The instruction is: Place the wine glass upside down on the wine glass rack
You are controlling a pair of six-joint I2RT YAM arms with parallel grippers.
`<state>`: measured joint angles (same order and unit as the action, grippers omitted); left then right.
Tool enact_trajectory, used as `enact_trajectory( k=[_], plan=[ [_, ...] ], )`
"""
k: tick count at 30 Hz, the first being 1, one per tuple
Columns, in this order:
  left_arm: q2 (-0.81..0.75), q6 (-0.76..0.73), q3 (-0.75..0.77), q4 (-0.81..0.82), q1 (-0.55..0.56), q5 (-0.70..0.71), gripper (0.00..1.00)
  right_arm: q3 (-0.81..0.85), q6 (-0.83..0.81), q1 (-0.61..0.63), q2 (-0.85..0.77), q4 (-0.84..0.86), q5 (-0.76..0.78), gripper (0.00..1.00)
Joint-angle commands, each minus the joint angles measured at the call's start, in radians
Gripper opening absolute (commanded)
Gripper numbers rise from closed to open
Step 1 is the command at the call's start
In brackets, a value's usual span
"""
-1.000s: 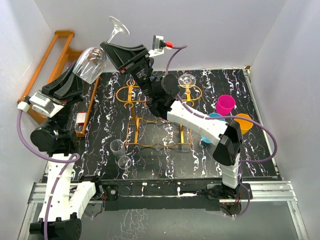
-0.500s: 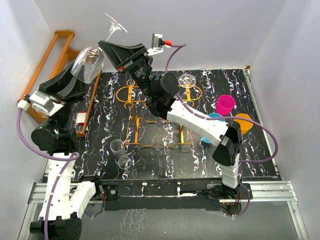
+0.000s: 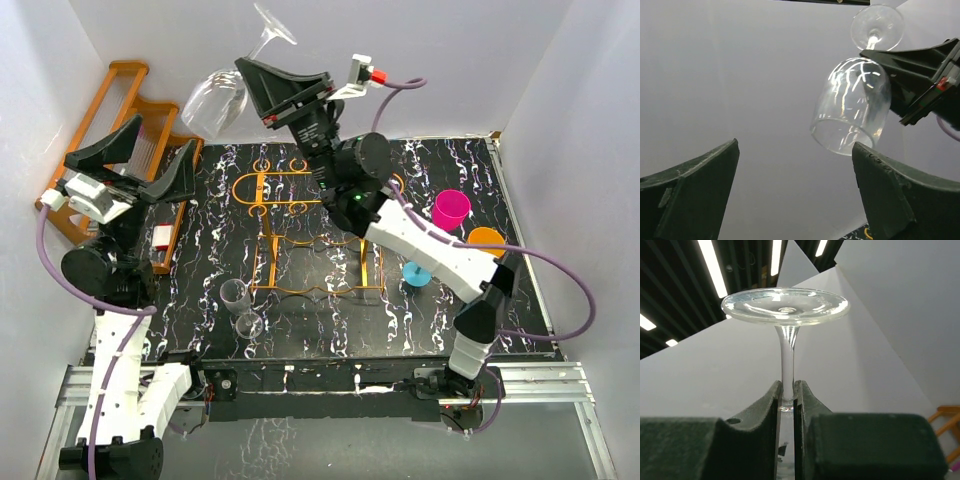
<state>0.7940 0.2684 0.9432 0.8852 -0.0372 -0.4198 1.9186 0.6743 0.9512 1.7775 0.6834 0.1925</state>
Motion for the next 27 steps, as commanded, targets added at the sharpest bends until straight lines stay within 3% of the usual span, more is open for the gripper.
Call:
enact_trajectory(
  k=[1, 6, 10, 15, 18, 22, 27],
  plan=[
    [-0.026, -0.061, 0.067, -0.162, 0.001, 0.010, 0.97, -0.039, -0.150, -0.005, -0.189, -0.072, 0.016, 0.08],
    [-0.022, -0.140, 0.163, -0.433, 0.001, 0.081, 0.97, -0.195, -0.221, -0.005, -0.448, -0.421, -0.069, 0.08],
    [0.035, -0.193, 0.302, -0.730, 0.001, 0.173, 0.97, -0.358, -0.273, -0.003, -0.657, -0.685, -0.053, 0.08],
    [0.213, -0.265, 0.616, -1.252, 0.000, 0.226, 0.97, -0.521, -0.331, -0.003, -0.828, -0.942, 0.027, 0.08],
    [0.332, -0.289, 0.772, -1.497, 0.000, 0.304, 0.97, -0.639, -0.366, -0.003, -0.899, -0.990, 0.062, 0.08],
    [0.365, -0.308, 0.776, -1.616, 0.000, 0.303, 0.97, -0.770, -0.388, -0.003, -0.978, -0.991, 0.132, 0.08],
    [0.316, -0.343, 0.651, -1.625, -0.027, 0.293, 0.97, -0.856, -0.419, -0.004, -1.036, -1.021, 0.192, 0.08]
  ],
)
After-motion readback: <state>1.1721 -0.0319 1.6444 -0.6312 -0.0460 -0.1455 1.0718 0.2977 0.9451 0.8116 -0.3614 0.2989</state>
